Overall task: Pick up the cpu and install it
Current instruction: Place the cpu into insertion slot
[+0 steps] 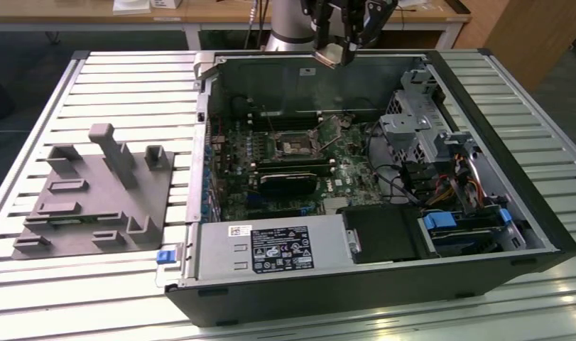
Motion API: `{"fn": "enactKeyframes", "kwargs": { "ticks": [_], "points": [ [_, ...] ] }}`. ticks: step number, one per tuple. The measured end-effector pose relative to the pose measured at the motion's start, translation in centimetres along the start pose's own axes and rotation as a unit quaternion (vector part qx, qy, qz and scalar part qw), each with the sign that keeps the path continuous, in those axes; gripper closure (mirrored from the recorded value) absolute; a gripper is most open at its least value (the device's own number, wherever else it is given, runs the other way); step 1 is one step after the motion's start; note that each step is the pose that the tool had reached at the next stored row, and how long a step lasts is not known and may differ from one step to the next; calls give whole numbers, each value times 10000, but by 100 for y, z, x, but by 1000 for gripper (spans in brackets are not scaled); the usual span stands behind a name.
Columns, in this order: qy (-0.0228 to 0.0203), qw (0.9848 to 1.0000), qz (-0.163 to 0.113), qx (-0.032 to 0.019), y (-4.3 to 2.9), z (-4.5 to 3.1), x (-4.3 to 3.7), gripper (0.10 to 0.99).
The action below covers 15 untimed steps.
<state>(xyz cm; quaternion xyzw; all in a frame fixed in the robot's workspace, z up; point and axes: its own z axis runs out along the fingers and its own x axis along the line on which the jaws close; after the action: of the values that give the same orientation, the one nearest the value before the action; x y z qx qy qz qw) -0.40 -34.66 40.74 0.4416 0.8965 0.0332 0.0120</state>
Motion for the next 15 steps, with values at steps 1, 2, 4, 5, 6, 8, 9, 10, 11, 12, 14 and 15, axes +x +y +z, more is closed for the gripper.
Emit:
{"fn": "enactKeyframes", "kwargs": {
  "ticks": [1, 2, 4, 5, 6, 8, 9, 10, 11, 12, 14, 15],
  "points": [
    [-1, 10000, 9, 0, 0, 1, 0, 561],
    [-1, 10000, 18, 0, 0, 3, 0, 561],
    [-3, 10000, 34, 0, 0, 7, 0, 561],
    [-3, 10000, 43, 0, -1, 9, 0, 561],
    [-4, 10000, 50, 1, -1, 10, 0, 561],
    [-5, 10000, 66, 0, -1, 14, 0, 561],
    [-5, 10000, 74, 0, -1, 16, 0, 561],
    [-6, 10000, 82, 0, -1, 18, 0, 561],
    [-6, 10000, 90, 0, -1, 19, 0, 561],
    [-7, 10000, 98, 0, -2, 21, 0, 561],
    [-8, 9999, 115, 0, -2, 24, 0, 561],
    [-9, 9999, 123, -1, -2, 26, 0, 561]
  ]
}}
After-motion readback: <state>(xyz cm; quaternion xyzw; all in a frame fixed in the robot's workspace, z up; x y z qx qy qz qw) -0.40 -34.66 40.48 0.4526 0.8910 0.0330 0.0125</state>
